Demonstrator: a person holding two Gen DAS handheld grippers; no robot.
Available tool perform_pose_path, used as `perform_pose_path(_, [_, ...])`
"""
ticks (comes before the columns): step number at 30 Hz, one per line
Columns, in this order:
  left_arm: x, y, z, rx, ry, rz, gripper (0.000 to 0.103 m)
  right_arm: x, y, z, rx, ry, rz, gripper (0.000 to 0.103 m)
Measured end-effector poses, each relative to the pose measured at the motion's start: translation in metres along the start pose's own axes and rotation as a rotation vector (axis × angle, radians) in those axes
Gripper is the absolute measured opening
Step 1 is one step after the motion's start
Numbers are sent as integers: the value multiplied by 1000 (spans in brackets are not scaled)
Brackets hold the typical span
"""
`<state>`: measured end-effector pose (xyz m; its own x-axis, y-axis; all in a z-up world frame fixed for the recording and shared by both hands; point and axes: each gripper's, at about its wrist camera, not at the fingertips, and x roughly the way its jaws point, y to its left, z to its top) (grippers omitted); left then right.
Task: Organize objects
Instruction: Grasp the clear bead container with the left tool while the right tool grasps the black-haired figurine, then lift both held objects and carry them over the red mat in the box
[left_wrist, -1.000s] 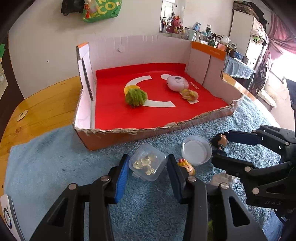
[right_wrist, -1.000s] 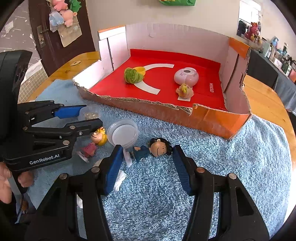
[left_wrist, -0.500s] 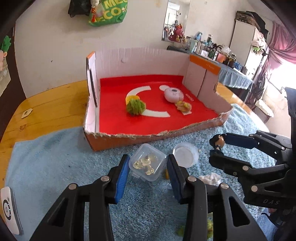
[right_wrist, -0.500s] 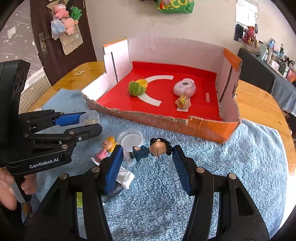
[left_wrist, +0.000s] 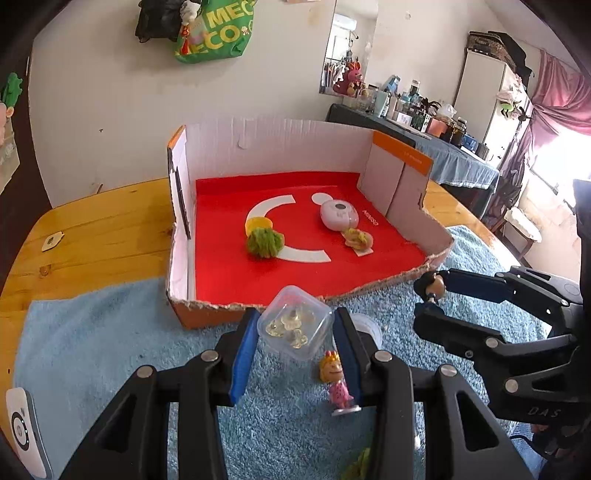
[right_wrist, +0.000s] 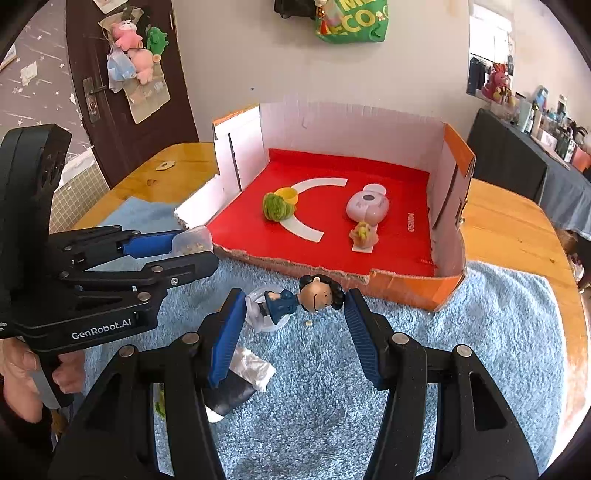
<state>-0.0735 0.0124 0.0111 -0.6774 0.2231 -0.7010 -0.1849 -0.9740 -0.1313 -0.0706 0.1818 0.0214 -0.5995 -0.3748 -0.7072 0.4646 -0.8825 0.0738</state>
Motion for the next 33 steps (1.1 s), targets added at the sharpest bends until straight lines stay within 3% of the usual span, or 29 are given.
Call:
perform_pose_path(22, [18,7,40,-15,-8,-4,43,12,-16,33,23,-21,7,54])
perform_pose_path(33, [49,18,50,-34,68,-16,43,37,-30,43,48,29,10,54])
